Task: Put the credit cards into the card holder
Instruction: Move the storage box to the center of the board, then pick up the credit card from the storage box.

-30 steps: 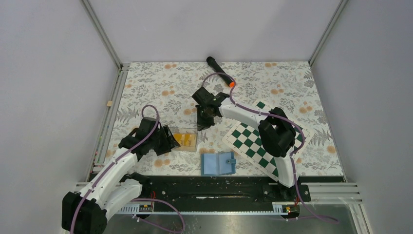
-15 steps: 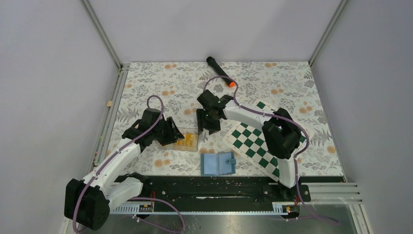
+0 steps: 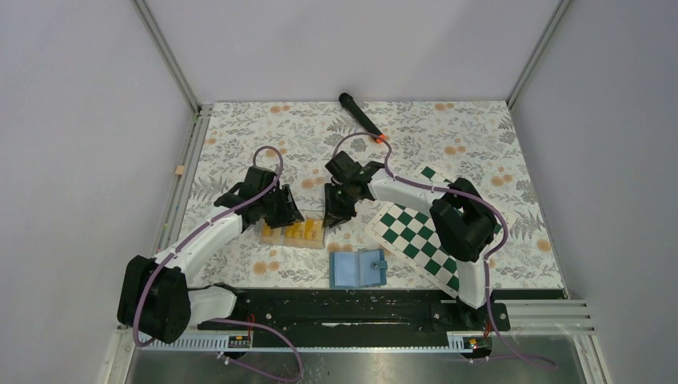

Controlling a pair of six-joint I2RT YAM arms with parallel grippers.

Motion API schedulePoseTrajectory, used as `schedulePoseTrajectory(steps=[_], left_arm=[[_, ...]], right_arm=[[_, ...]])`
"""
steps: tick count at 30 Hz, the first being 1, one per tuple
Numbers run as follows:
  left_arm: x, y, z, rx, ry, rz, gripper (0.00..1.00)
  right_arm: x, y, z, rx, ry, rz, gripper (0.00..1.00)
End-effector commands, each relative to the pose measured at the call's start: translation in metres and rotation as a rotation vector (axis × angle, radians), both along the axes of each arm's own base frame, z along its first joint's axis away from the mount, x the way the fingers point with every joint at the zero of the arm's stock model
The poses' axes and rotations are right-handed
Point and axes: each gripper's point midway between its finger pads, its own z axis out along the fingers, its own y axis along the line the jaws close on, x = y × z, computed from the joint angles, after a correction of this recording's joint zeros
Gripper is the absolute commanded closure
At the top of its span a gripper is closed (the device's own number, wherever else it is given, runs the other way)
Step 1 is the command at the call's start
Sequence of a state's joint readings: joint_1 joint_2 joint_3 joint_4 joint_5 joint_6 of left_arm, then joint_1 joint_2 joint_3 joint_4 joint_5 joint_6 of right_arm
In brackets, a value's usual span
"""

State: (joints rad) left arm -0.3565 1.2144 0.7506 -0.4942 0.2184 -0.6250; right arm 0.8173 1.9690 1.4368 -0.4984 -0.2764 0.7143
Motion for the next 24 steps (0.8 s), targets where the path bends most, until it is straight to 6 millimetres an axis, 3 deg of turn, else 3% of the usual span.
schedulePoseTrajectory(steps=[1, 4, 8, 13, 16, 24], left_arm=[[0.019, -0.007, 0.014, -0.026, -0.095, -0.014, 0.63], [0.018, -0.009, 0.009, -0.036, -0.083, -0.018, 0.64], [0.017, -0.011, 0.003, -0.039, -0.066, -0.021, 0.65], [0.015, -0.019, -0.007, -0.086, -0.021, -0.014, 0.7], [0.009, -0.023, -0.016, -0.112, 0.006, 0.002, 0.72], [-0.007, -0.036, -0.043, -0.148, 0.054, 0.031, 0.75]], right_arm=[[-0.006, -0.01, -0.006, -0.068, 0.006, 0.076, 0.81], [-0.001, -0.022, -0.002, -0.133, -0.026, 0.088, 0.94], [0.007, -0.032, 0.005, -0.192, -0.079, 0.101, 0.98], [0.003, -0.031, 0.009, -0.174, -0.071, 0.124, 0.88], [-0.006, -0.033, 0.009, -0.159, -0.036, 0.119, 0.72], [-0.025, -0.027, 0.005, -0.045, 0.045, 0.055, 0.71]])
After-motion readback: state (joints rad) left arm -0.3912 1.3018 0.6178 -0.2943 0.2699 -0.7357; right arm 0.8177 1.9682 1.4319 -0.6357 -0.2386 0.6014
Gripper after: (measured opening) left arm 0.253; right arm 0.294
